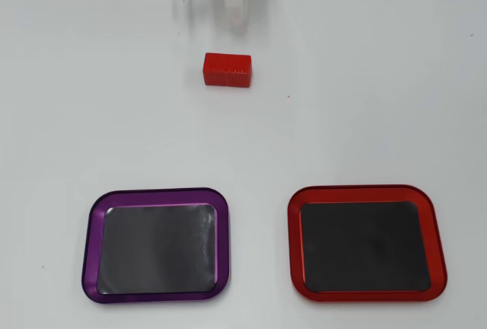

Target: Grasp a red block and put it in the left red dish.

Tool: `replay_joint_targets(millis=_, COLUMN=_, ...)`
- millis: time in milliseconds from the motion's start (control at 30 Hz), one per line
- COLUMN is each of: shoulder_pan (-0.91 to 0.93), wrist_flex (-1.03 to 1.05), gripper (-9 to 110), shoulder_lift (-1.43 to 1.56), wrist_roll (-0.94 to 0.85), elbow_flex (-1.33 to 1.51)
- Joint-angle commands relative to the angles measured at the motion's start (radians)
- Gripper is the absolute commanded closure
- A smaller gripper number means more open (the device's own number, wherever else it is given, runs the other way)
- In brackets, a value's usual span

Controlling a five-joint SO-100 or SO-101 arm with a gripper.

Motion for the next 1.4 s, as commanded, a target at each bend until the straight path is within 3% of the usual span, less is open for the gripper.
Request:
replay_joint_targets(millis=0, shoulder_pan=-0.003, wrist_flex=-0.011, gripper=102, shoulder_lift=0.095, wrist_roll=-0.002, elbow_flex=0.006)
replay_joint_targets(millis=600, shoulder_pan=0.009, wrist_flex=-0.012, gripper=102, shoulder_lift=0.095, wrist_roll=-0.005, elbow_flex=-0.012)
replay_joint_targets(millis=900, shoulder_pan=0.003, wrist_flex=-0.083, gripper=101, shoulder_lift=0.048, wrist_roll=-0.008, elbow_flex=-0.291)
replay_joint_targets(millis=1367, shoulder_pan=0.012, wrist_flex=-0.071, gripper=75, shoulder_lift=-0.943, wrist_roll=-0.064, elbow_flex=-0.759)
